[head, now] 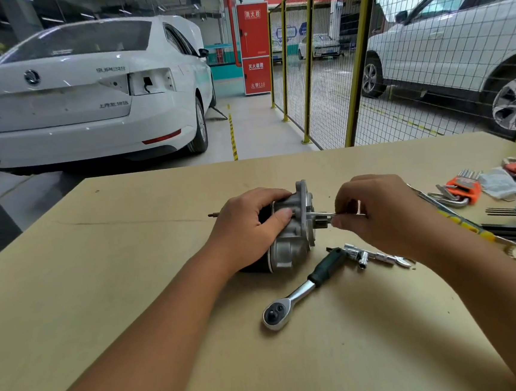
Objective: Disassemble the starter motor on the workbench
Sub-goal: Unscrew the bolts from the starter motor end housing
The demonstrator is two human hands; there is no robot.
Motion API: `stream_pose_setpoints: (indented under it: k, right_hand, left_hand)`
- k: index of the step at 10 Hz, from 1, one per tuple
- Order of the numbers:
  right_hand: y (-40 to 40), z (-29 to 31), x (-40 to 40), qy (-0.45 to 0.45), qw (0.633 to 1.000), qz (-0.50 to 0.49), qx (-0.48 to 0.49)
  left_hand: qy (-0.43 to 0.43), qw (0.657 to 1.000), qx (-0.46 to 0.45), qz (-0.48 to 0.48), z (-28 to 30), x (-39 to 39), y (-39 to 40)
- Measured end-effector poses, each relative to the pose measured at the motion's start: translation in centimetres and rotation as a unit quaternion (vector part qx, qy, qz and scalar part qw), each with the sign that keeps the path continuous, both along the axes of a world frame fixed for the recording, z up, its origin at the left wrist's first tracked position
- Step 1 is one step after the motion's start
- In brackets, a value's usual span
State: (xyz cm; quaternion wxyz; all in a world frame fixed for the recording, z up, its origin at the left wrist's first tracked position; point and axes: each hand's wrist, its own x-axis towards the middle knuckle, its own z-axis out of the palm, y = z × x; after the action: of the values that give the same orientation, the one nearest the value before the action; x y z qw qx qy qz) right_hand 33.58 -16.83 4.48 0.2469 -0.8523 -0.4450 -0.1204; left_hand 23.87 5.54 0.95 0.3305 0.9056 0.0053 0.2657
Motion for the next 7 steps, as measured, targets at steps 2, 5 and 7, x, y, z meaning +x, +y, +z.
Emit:
stream_pose_setpoints:
  k: [2,5,7]
  right_hand:
    - [0.09,-0.32,0.47,0.005,1.0,0.01,-0.001]
    - [0.11,-0.29,0.15,-0.031,1.0,-0.003,0.006]
    - [0.05,-0.63,0.32,-0.002,1.0,0.009,0.016]
  left_hand:
    - [-0.005,1.0,0.0,0.002,-0.07,0.08,0.0]
    - [-0.004,1.0,0.008,0.006,-0.01,-0.01,-0.04]
    - [0.002,1.0,0.01,0.005,0.03,-0.03,-0.01]
